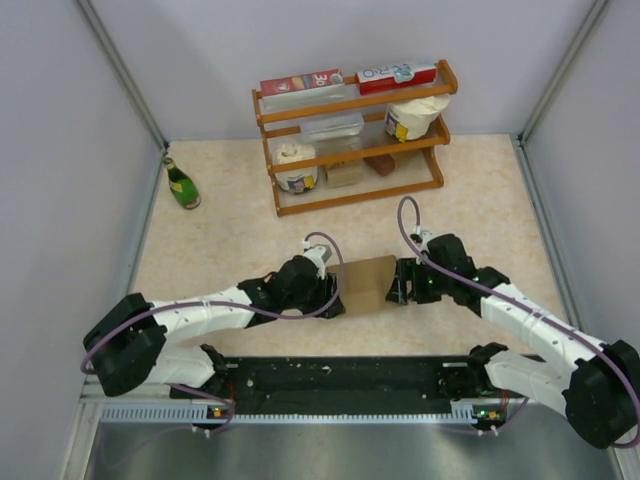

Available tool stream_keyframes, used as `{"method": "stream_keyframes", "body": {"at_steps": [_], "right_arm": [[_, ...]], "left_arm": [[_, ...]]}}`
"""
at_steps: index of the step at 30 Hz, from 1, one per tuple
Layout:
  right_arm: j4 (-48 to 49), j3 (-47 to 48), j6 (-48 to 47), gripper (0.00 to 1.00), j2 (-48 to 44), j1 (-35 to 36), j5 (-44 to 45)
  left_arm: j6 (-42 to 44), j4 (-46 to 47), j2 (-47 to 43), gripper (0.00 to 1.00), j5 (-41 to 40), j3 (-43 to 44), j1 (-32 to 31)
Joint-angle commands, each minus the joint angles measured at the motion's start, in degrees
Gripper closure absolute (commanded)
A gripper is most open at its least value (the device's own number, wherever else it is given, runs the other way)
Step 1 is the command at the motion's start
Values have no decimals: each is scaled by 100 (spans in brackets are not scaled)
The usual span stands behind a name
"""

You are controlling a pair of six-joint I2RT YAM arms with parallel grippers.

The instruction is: Fold the paper box

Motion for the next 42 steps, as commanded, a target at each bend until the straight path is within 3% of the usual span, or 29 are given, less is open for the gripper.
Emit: {"method": "stream_keyframes", "body": {"at_steps": [1,20,29,42], "right_arm": [[374,-39,109,31,-17,-8,-305],[357,-39,285,36,-228,-16,-543],[102,154,258,39,-219,-16,-569],[84,154,267,41,-228,-8,-604]], "left_arm": [[-27,393,16,48,55,293,-34],[87,174,-19,48,-24,495,-42],[237,-661,60,48,80,987,-42],[140,-511,280,48,318,987,-34]]}}
